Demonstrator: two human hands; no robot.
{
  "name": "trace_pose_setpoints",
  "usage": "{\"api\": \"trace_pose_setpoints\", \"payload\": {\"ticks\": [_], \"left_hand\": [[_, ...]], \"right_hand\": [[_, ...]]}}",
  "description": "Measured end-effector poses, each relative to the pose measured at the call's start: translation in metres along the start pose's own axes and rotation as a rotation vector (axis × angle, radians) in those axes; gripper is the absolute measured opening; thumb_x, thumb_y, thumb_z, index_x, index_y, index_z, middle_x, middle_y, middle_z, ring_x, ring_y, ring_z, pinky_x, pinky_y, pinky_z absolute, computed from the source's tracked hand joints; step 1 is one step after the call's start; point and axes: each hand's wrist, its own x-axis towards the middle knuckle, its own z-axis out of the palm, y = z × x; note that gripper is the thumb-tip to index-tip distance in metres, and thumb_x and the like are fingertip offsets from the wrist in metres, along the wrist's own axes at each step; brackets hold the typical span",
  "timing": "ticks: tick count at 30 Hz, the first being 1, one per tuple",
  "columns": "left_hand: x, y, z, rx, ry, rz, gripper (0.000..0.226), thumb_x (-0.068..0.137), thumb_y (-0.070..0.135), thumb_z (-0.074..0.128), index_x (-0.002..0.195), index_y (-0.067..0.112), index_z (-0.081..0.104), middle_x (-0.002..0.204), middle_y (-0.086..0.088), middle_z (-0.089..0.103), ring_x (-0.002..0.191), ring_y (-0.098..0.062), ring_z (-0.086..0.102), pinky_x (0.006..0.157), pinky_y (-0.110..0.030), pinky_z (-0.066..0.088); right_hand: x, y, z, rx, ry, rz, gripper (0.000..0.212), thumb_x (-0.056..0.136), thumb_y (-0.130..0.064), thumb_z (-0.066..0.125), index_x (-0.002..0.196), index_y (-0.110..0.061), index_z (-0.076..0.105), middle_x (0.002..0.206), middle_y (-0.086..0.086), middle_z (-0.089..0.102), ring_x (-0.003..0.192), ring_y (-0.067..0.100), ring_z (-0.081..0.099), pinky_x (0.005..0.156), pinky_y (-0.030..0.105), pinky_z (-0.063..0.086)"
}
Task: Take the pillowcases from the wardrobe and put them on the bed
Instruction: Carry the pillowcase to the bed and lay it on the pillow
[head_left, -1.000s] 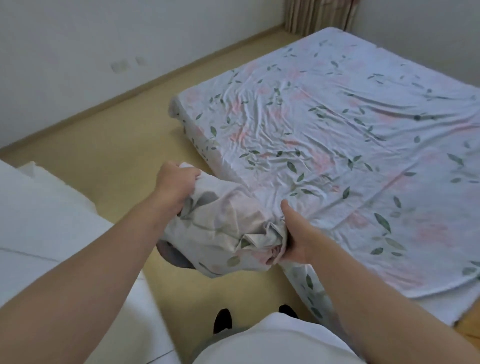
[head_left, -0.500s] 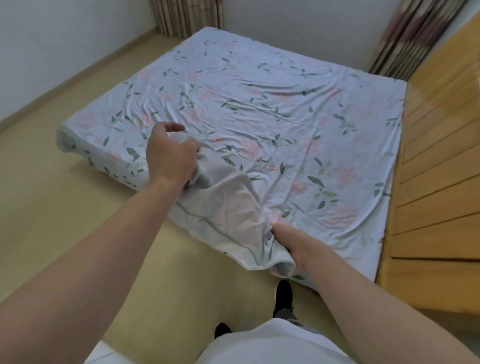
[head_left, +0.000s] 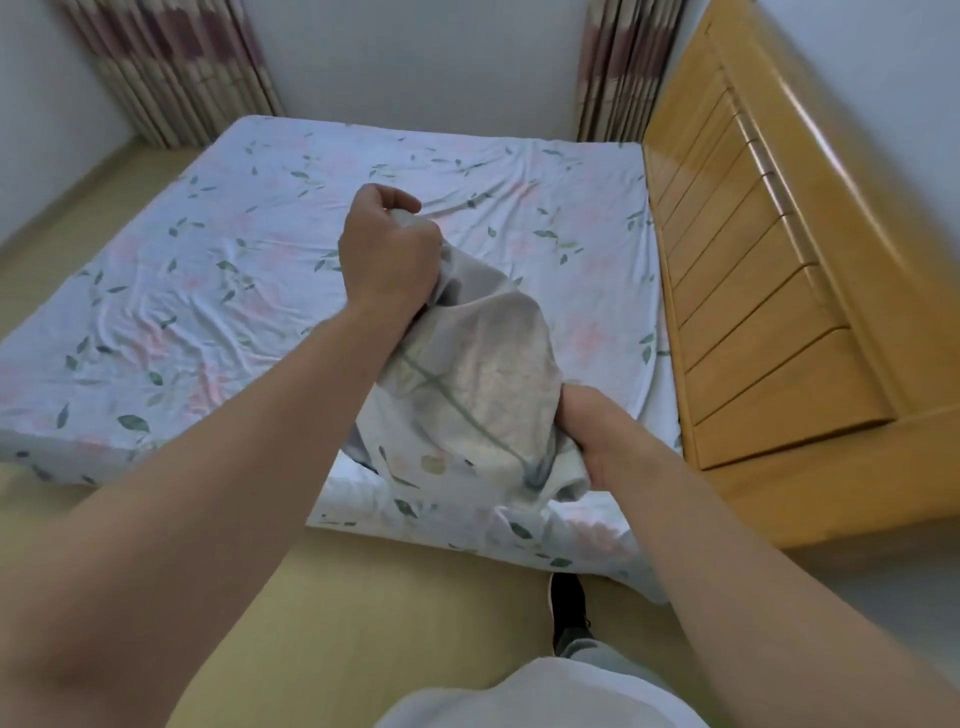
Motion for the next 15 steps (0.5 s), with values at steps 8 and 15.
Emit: {"api": "trace_pose_setpoints", "payload": {"ticks": [8, 15], "left_hand": [[0.065, 0.07, 0.159, 0.086, -0.35, 0.16, 0.023, 0.072, 0.015, 0.052, 0.084, 0.035, 0.052, 0.069, 0.002, 0.065, 0.072, -0.023, 0.067, 0.074, -0.04, 0.058], [0.114, 0.094, 0.251, 0.045, -0.261, 0.386, 0.016, 0.088, 0.019, 0.061, 0.099, 0.028, 0.053, 0.08, 0.021, 0.056, 0.071, 0.006, 0.053, 0.067, -0.01, 0.042]], "right_hand": [[0.076, -0.129, -0.088, 0.07, 0.378, -0.247, 0.034, 0.104, -0.022, 0.037, 0.118, -0.007, 0.064, 0.111, 0.015, 0.071, 0.106, 0.034, 0.067, 0.087, 0.042, 0.057], [0.12, -0.237, -0.187, -0.36, 0.73, -0.663, 0.02, 0.094, -0.02, 0.048, 0.113, -0.016, 0.051, 0.103, 0.001, 0.061, 0.09, 0.021, 0.06, 0.077, 0.04, 0.053]]}}
